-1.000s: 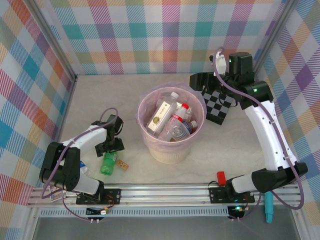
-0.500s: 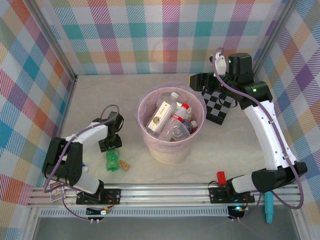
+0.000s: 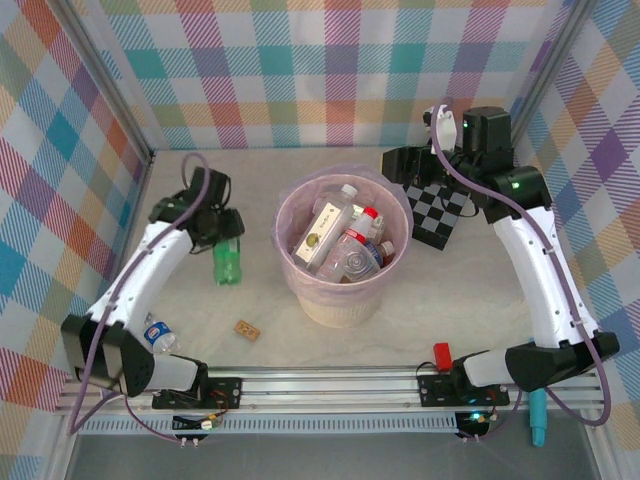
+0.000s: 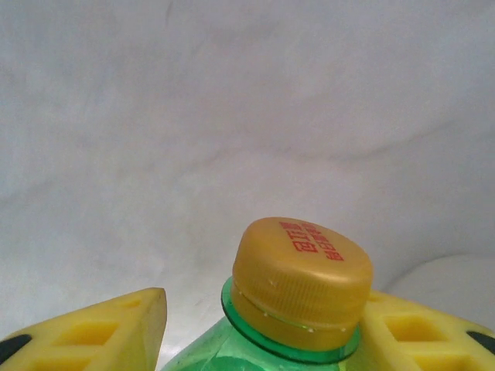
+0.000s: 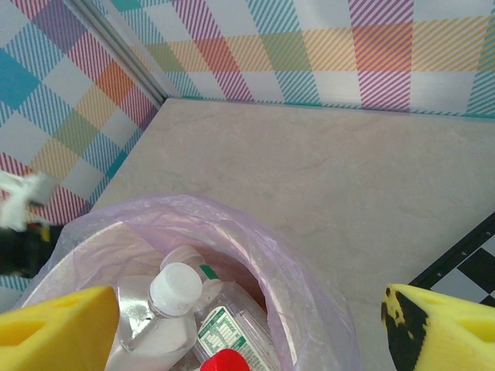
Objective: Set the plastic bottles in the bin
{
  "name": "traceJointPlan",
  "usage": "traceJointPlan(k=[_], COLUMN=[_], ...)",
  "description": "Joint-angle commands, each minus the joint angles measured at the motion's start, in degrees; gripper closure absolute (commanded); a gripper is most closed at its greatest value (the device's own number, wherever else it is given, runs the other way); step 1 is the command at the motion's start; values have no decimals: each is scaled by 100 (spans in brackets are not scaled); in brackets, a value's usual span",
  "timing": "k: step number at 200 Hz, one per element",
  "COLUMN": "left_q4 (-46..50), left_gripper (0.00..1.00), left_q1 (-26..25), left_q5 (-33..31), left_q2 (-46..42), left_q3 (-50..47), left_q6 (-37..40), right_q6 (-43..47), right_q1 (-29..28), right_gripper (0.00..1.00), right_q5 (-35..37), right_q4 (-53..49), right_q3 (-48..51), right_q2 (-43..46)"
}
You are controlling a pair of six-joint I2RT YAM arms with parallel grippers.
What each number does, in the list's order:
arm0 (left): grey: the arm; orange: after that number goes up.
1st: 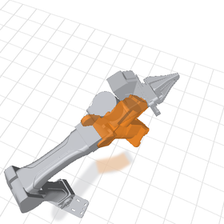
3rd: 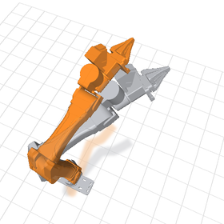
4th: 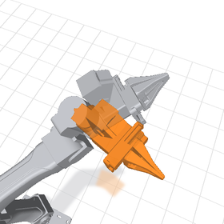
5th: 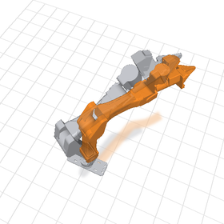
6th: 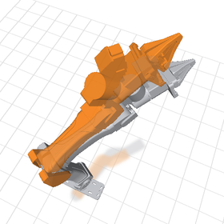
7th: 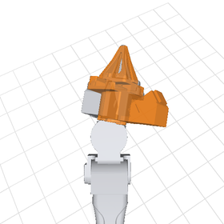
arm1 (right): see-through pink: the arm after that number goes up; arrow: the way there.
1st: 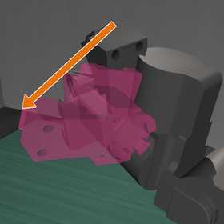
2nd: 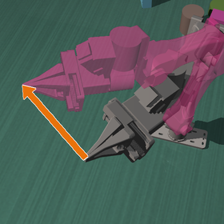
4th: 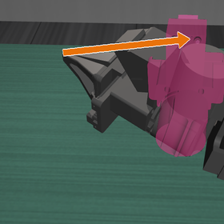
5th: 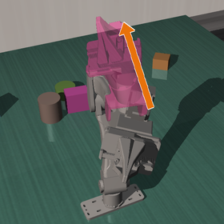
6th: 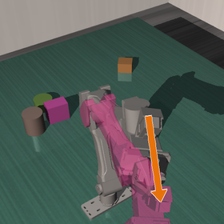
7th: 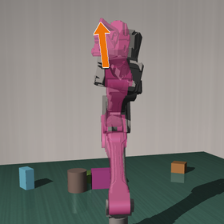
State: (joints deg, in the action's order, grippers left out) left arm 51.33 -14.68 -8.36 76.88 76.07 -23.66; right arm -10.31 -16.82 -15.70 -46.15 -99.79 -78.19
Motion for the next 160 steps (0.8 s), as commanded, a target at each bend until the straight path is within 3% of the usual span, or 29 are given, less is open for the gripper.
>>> traceJointPlan(k=[1,45,86,106,160], left_q4=[239,-679,-2197,-1866,-720], left_gripper=[66,69,75,75,76], left_q1=[-132,-843,-1381,-1719,-2471], left_q5=[183,697,1678,1853,1061], left_q2=[-376,-635,-488,25,942], left_q3=[856,2078,2274,2741,3098], left_q6=[439,1084,1098,1239,1645], right_q6=[6,-5,-189,-252,-226], right_q1=[38,75,73,71,70], right_gripper=[12,12,12,12,12], right_q5=[-115,-47,-110,-72,-33], right_q4=[-56,-149,-28,37,-18], right_q3=[135,345,530,641,682], right_q2=[203,346,387,460,415])
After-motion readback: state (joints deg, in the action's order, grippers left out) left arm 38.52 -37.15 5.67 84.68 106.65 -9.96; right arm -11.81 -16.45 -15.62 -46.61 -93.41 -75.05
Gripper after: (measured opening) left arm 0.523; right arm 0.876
